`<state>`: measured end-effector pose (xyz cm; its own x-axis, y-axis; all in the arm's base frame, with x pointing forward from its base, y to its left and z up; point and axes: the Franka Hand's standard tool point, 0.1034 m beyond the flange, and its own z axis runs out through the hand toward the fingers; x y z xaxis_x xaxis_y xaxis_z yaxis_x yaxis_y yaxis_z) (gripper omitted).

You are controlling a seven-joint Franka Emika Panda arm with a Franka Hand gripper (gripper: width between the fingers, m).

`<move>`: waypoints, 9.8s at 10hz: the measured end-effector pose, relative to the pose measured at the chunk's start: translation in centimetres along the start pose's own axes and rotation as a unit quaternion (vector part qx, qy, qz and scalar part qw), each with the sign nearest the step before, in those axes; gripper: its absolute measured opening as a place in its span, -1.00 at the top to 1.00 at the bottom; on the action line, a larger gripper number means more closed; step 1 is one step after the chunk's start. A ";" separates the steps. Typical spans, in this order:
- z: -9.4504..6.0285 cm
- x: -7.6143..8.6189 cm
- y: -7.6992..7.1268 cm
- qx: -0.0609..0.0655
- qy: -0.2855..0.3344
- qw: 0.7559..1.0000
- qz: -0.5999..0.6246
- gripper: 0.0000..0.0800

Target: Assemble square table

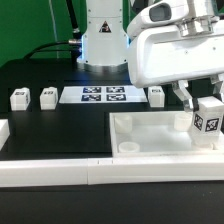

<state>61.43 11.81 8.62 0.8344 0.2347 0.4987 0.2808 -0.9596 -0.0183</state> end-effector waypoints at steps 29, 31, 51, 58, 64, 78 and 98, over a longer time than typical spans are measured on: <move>0.2 0.3 0.2 0.042 -0.269 0.962 0.028 -0.62; 0.2 0.3 0.2 0.041 -0.269 0.962 0.034 -0.57; 1.0 0.9 -0.5 -0.047 -0.239 0.840 0.484 -0.43; 1.1 0.6 0.6 0.009 -0.244 0.955 0.167 -0.62; 1.1 0.5 0.6 -0.012 -0.244 0.934 0.262 0.27; 1.1 0.9 -0.3 -0.059 -0.228 0.833 0.501 -0.59; 1.4 0.5 0.7 -0.083 -0.188 0.713 0.670 0.26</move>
Offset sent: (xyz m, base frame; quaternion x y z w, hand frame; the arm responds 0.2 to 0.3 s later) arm 0.0000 0.0000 0.0000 0.0000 0.0000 0.0000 1.0000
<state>62.71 11.45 7.62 0.3767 -0.9159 -0.1387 -0.9229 -0.3581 -0.1416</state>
